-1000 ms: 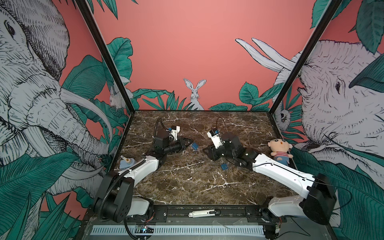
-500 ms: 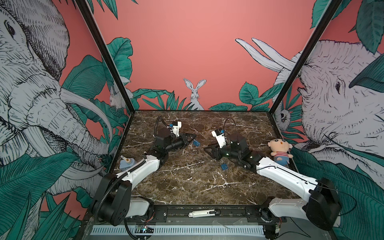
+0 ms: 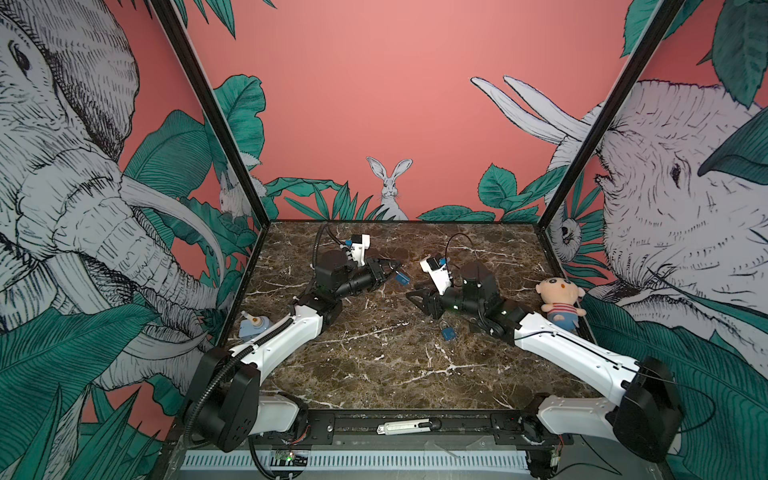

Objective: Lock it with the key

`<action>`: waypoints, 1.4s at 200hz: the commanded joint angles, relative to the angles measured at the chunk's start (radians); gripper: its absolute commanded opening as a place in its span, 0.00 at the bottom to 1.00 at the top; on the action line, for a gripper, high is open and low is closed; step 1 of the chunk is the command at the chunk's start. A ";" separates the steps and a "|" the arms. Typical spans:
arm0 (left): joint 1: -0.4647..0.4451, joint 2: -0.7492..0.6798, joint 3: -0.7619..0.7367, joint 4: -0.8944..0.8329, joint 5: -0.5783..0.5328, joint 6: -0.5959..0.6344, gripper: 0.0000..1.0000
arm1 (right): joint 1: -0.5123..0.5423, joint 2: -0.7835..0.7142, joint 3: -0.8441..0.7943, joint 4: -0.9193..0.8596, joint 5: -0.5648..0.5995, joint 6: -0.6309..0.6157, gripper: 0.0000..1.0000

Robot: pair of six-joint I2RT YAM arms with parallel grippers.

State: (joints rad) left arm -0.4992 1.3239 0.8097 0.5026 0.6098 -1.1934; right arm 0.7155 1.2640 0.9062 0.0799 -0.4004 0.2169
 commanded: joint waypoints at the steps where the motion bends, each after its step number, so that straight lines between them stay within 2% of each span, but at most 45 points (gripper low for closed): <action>1: -0.008 -0.004 0.032 0.073 -0.001 -0.043 0.00 | -0.008 0.015 0.034 0.064 -0.010 -0.033 0.44; 54: -0.013 -0.009 0.043 0.071 -0.001 -0.054 0.00 | -0.022 0.057 0.073 0.079 -0.037 -0.039 0.44; 89: -0.014 -0.002 0.050 0.089 0.010 -0.072 0.00 | -0.027 0.075 0.087 0.095 -0.051 -0.041 0.36; 141: -0.017 0.011 0.043 0.126 0.012 -0.099 0.00 | -0.031 0.086 0.101 0.106 -0.065 -0.039 0.30; 239: -0.023 0.024 0.042 0.158 0.015 -0.121 0.00 | -0.034 0.098 0.112 0.113 -0.081 -0.034 0.29; 254: -0.022 0.024 0.043 0.159 0.016 -0.121 0.00 | -0.035 0.099 0.114 0.113 -0.081 -0.034 0.24; 280: -0.022 0.024 0.038 0.161 0.013 -0.122 0.00 | -0.036 0.096 0.114 0.118 -0.080 -0.032 0.03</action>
State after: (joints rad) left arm -0.5163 1.3571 0.8196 0.5941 0.6128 -1.3022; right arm 0.6849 1.3609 0.9867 0.1516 -0.4740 0.1822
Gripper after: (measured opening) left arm 0.081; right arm 0.118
